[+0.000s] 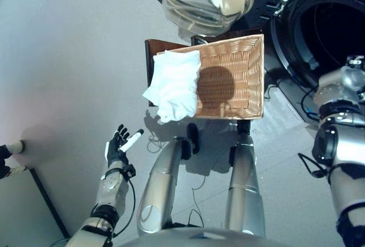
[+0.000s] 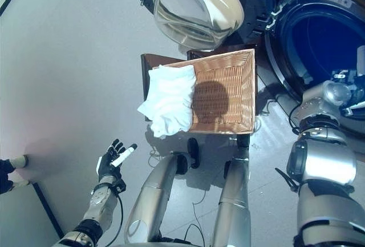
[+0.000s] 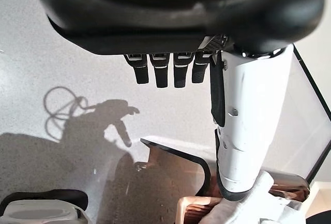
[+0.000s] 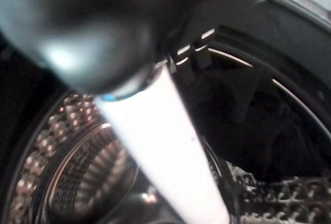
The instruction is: Pick up the clothes and place them into the washing machine
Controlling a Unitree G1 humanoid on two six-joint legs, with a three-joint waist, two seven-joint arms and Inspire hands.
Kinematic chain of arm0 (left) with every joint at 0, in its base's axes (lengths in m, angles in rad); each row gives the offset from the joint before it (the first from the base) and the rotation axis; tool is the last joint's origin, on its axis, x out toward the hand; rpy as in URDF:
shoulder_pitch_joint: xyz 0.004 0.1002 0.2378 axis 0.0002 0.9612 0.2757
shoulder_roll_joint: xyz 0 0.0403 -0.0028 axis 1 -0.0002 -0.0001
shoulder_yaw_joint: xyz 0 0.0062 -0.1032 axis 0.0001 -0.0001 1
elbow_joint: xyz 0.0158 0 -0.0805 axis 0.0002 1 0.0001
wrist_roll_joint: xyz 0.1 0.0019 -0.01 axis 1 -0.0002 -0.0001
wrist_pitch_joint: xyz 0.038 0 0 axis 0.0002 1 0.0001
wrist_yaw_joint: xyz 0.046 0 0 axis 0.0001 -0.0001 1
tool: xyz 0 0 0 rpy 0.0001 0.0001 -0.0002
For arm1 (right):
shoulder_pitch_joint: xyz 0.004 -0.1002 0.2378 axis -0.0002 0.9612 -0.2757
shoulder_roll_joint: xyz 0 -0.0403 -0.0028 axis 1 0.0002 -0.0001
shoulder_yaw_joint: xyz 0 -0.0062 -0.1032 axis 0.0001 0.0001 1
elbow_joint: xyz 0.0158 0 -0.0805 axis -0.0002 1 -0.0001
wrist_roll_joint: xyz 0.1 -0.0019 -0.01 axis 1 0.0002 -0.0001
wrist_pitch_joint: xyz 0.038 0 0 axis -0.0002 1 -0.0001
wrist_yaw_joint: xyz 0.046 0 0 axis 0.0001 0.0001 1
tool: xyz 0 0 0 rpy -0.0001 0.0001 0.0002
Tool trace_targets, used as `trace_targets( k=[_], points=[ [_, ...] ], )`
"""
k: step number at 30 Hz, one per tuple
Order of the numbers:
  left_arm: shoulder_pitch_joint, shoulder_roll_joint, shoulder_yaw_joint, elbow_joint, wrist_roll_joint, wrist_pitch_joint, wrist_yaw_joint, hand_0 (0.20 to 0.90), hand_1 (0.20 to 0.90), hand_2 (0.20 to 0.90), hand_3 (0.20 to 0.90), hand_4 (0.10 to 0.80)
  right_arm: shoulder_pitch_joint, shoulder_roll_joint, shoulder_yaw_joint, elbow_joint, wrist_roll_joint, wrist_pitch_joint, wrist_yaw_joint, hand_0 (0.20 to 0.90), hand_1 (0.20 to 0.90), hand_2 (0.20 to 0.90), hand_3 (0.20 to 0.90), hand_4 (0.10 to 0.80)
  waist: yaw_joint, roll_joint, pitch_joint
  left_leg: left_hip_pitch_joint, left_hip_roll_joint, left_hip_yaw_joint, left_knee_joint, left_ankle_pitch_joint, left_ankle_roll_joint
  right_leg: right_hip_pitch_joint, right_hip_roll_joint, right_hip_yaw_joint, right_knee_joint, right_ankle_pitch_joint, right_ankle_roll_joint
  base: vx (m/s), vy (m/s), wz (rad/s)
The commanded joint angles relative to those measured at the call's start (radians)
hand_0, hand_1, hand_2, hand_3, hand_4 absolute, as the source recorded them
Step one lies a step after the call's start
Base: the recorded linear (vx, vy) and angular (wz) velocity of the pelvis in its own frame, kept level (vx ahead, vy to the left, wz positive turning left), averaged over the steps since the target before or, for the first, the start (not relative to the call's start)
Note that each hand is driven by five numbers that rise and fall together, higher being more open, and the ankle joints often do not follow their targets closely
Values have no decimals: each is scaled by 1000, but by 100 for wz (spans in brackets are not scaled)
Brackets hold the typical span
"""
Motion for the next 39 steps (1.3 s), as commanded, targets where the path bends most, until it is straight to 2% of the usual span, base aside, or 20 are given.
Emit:
trace_targets(
  k=[1,11,21,29,39],
  points=[
    [50,68,62,47,12,-74,57,900,900,900,900,800,112,14,60,-91,-94,-103,-71,900,900,900,900,800,52,-6,-108,44,-6,15,-220,122,-70,48,59,-24,119,-157,-118,0,0,0],
    [44,55,62,56,24,-81,70,900,900,900,900,800,262,183,71,-234,-254,-88,-129,900,900,900,900,800,49,-20,-118,66,-10,17,-219,116,-62,79,60,-24,103,-157,-117,0,0,0],
    [31,61,80,90,53,-78,98,900,900,900,900,800,430,312,136,-388,-342,-71,-79,900,900,900,900,800,31,-62,-118,112,-17,5,-269,131,-60,143,58,-35,35,-138,-109,20,-7,0],
    [23,57,85,97,60,-87,106,900,900,900,900,800,511,331,247,-521,-526,-12,-29,900,900,900,900,800,25,-100,-103,133,-21,-17,-326,167,-65,187,50,-58,-26,-111,-105,27,-45,3],
    [-1,53,90,145,36,-93,115,900,900,900,900,800,568,388,393,-658,-602,10,86,900,900,900,900,800,22,-148,-83,189,-38,-54,-421,221,-72,259,32,-96,-110,-81,-97,32,-54,12]
  ],
)
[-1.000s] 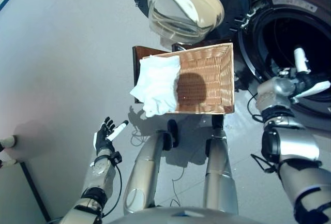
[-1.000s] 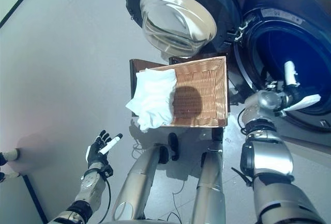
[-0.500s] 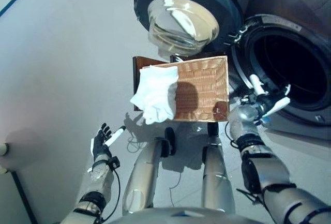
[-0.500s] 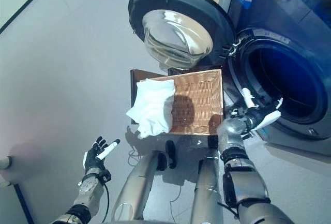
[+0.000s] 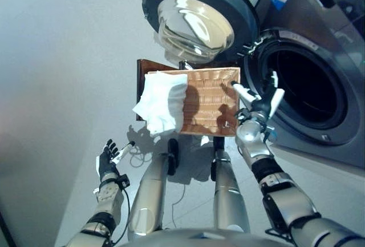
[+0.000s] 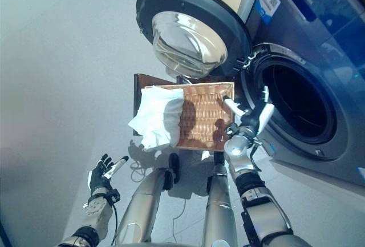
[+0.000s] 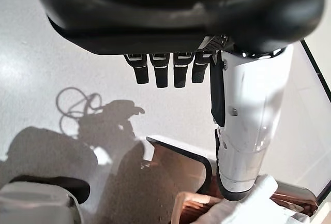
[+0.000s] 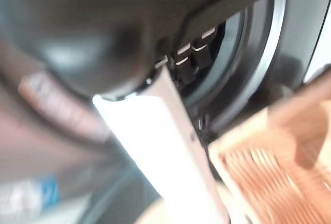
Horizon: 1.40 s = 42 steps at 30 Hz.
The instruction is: Pick up the clothes and place them into the washing machine
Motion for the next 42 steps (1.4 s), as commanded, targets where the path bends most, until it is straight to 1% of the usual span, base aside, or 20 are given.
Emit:
trace_targets(
  k=[1,5,11,19,20,21,23,26,28,31,36,42],
  points=[
    [-14,51,45,23,-10,-69,38,900,900,900,900,800,17,-7,1,-148,-54,-46,21,900,900,900,900,800,47,12,-29,17,-36,-10,-231,169,-38,75,33,-51,41,-85,-69,29,-42,20],
    [-20,51,32,-11,-22,-72,42,900,900,900,900,800,-8,14,79,-164,-45,-46,67,900,900,900,900,800,52,6,-7,35,-46,-32,-262,195,-41,90,27,-75,33,-80,-69,16,-39,25],
    [-21,56,23,-43,-28,-76,49,900,900,900,900,800,-54,29,136,-170,-24,-52,100,900,900,900,900,800,63,8,18,37,-50,-46,-278,213,-43,93,23,-93,35,-80,-72,-9,-19,12],
    [-35,67,16,-58,-30,-79,67,900,900,900,900,800,-119,62,206,-136,35,-60,140,900,900,900,900,800,76,14,57,50,-60,-65,-311,238,-46,97,10,-115,34,-76,-71,-19,9,13],
    [-35,65,13,-79,-30,-79,71,900,900,900,900,800,-131,70,222,-120,58,-63,153,900,900,900,900,800,81,16,65,49,-61,-69,-313,242,-47,97,8,-122,38,-77,-72,-13,8,11],
    [-35,65,13,-79,-30,-79,71,900,900,900,900,800,-131,70,222,-120,58,-63,153,900,900,900,900,800,81,16,65,49,-61,-69,-313,242,-47,97,8,-122,38,-77,-72,-17,8,10],
    [-44,69,16,-78,-41,-79,73,900,900,900,900,800,-147,88,231,-101,128,-74,175,900,900,900,900,800,88,14,75,46,-62,-75,-313,245,-48,97,7,-127,41,-80,-73,-7,4,11],
    [-47,71,18,-81,-45,-78,75,900,900,900,900,800,-158,95,236,-83,166,-79,191,900,900,900,900,800,92,13,82,46,-62,-77,-312,245,-49,97,5,-129,43,-80,-74,-8,4,13],
    [-55,75,16,-95,-54,-78,79,900,900,900,900,800,-176,104,239,-61,240,-90,212,900,900,900,900,800,95,14,97,40,-62,-80,-311,248,-49,93,1,-133,45,-78,-74,-14,8,2],
    [-59,73,14,-107,-55,-78,80,900,900,900,900,800,-192,105,244,-40,268,-92,222,900,900,900,900,800,98,16,105,40,-63,-82,-316,251,-50,93,0,-137,44,-78,-75,0,0,0],
    [-57,71,11,-141,-61,-78,81,900,900,900,900,800,-201,111,228,-11,358,-105,246,900,900,900,900,800,102,23,124,33,-63,-85,-317,256,-52,85,-4,-142,48,-78,-77,0,0,0],
    [-66,66,14,-120,-66,-76,86,900,900,900,900,800,-185,125,196,33,454,-125,254,900,900,900,900,800,97,32,146,23,-62,-80,-312,257,-53,72,-5,-141,57,-79,-79,-3,3,1]
  ],
)
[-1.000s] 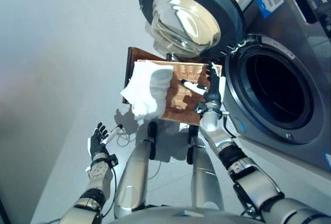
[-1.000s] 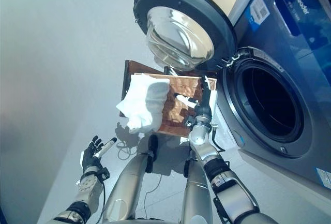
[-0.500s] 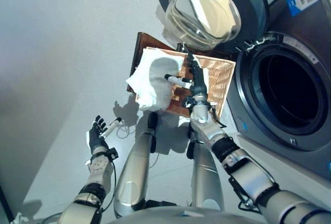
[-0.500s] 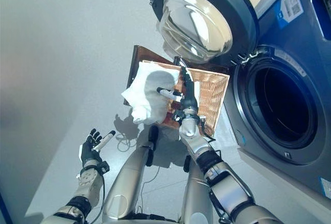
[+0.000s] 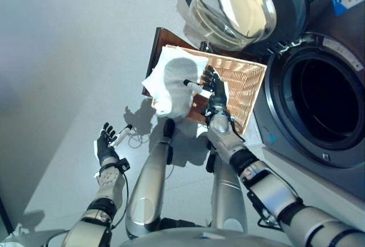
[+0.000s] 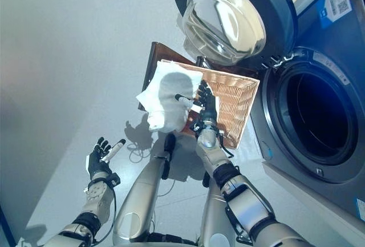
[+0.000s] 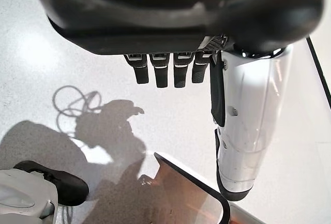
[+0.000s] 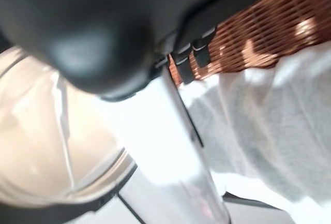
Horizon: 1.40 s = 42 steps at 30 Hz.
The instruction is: Pick up the clothes and place them into the washing machine
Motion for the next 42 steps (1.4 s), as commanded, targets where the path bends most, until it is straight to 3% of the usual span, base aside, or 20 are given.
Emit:
trace_targets(
  k=[1,21,34,42],
  points=[
    [15,49,23,-46,-22,-57,40,900,900,900,900,800,-33,16,-34,-62,24,-99,4,900,900,900,900,800,22,61,-12,7,-29,45,-198,154,-14,26,30,-2,82,-78,-39,-11,11,3],
    [45,53,15,-131,-27,-65,24,900,900,900,900,800,-76,-8,-24,-7,81,-95,28,900,900,900,900,800,30,66,7,-26,-29,37,-197,163,-16,-4,31,-7,90,-72,-40,0,-3,1],
    [50,69,-16,-191,-28,-63,19,900,900,900,900,800,-195,13,-12,105,104,-70,43,900,900,900,900,800,74,63,7,-96,-44,-19,-199,177,-18,-36,12,-58,84,-69,-35,8,-7,13],
    [51,75,-41,-308,-23,-69,11,900,900,900,900,800,-318,11,-55,222,161,-66,55,900,900,900,900,800,118,78,7,-163,-66,-79,-201,193,-23,-68,-10,-118,87,-77,-33,7,-15,26]
  ],
)
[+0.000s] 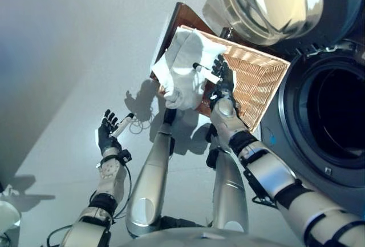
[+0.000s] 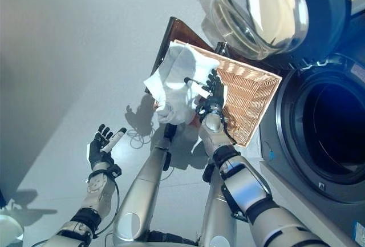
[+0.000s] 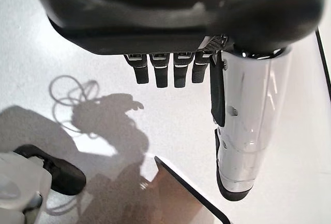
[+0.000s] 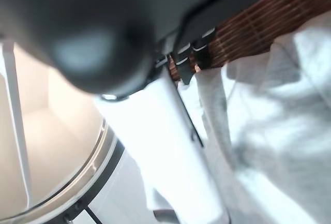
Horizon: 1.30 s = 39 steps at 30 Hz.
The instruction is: Pick up the clothes and place them into the washing machine
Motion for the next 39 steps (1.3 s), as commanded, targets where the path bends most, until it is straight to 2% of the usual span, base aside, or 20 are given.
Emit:
trace_targets(
  k=[1,6,14,17,18,19,20,28,34,38,39],
  points=[
    [47,51,-6,-123,-3,-67,13,900,900,900,900,800,-83,12,2,-16,22,-23,41,900,900,900,900,800,77,82,-8,-19,-67,44,-183,139,17,8,0,22,82,-60,-3,-2,1,17],
    [41,53,-6,-152,-4,-68,3,900,900,900,900,800,-147,-5,-26,53,53,-12,60,900,900,900,900,800,101,100,-8,-51,-82,18,-188,148,14,-12,-12,-4,92,-70,-4,-9,9,17],
    [37,53,-10,-141,-4,-66,8,900,900,900,900,800,-170,2,-26,95,17,-2,36,900,900,900,900,800,104,100,-8,-68,-86,9,-184,151,13,-26,-15,-13,105,-76,-6,-18,25,6],
    [37,54,-16,-137,-5,-61,13,900,900,900,900,800,-172,27,-8,96,3,3,32,900,900,900,900,800,103,93,-8,-67,-83,10,-180,149,16,-26,-16,-14,109,-76,-6,17,15,0],
    [43,54,-18,-135,-5,-60,14,900,900,900,900,800,-166,29,-7,97,3,4,32,900,900,900,900,800,101,90,-8,-46,-86,10,-179,123,12,-8,-17,-2,113,-97,1,0,0,0],
    [35,55,-13,-130,-4,-60,16,900,900,900,900,800,-170,36,0,88,1,5,37,900,900,900,900,800,103,91,-8,-65,-82,11,-180,148,16,-23,-16,-14,109,-76,-6,86,-2,1],
    [45,53,-15,-127,-7,-58,15,900,900,900,900,800,-159,53,18,75,0,6,44,900,900,900,900,800,101,84,-8,-38,-85,10,-177,120,13,-1,-17,-2,118,-102,1,0,0,0],
    [53,59,-4,-117,-20,-49,12,900,900,900,900,800,-185,93,110,42,-59,31,68,900,900,900,900,800,105,67,-8,-11,-84,6,-189,126,10,21,-15,-10,120,-107,0,12,-1,0],
    [45,55,-8,-90,-21,-47,20,900,900,900,900,800,-179,112,114,43,-95,32,40,900,900,900,900,800,102,57,-8,1,-84,8,-193,126,10,30,-12,-13,116,-108,-1,0,0,0],
    [43,51,-9,-58,-9,-45,40,900,900,900,900,800,-112,112,94,40,-192,28,-31,900,900,900,900,800,88,43,-8,20,-80,20,-188,120,13,46,-8,-7,115,-103,3,1,17,1],
    [40,49,-6,-44,0,-49,47,900,900,900,900,800,-65,103,118,26,-282,45,-50,900,900,900,900,800,80,35,-8,32,-78,24,-188,119,14,57,-6,-4,112,-101,4,0,0,0]
  ],
)
